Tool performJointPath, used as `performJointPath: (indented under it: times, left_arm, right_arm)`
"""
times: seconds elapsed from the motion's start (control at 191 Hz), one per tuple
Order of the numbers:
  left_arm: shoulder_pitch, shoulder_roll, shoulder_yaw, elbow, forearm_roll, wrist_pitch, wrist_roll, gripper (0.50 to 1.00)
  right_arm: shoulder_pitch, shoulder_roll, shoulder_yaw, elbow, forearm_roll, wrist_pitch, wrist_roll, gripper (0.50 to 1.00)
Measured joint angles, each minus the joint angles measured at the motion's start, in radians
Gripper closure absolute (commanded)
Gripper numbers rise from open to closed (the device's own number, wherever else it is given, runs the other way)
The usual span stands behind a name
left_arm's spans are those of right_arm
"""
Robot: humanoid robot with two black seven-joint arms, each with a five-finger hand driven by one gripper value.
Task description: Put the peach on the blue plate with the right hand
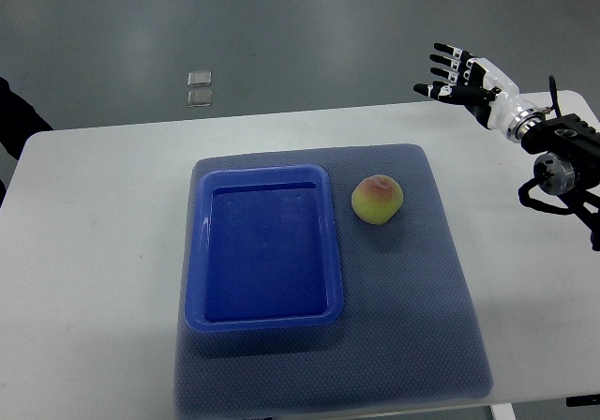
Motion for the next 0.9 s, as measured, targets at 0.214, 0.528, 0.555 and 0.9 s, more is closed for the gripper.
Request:
performJointPath:
  times: [0.214,0.528,0.555,0.9]
  left_arm:
    - [0.000,0.000,0.000,0.000,0.000,0.000,0.000,0.500]
    - [0.000,0.000,0.000,0.002,0.000,0.000,0.000,0.500]
    - [0.000,0.000,0.000,0.003,0.000,0.000,0.000,0.500]
    - [0.000,0.000,0.001,0.009,0.000,0.000,0.000,0.500]
  right_arm:
    - [-0.024,0.030,0.039,0.001,0.058,0.004,-0.002,0.587]
    - [-0.021,0.031,0.020,0.009,0.021,0.025,-0.002,0.587]
    - [-0.018,0.028,0.019,0.010,0.006,0.032,-0.002,0.587]
    - [0.080,-0.069,-0.053,0.053,-0.453,0.229,0.004,0.587]
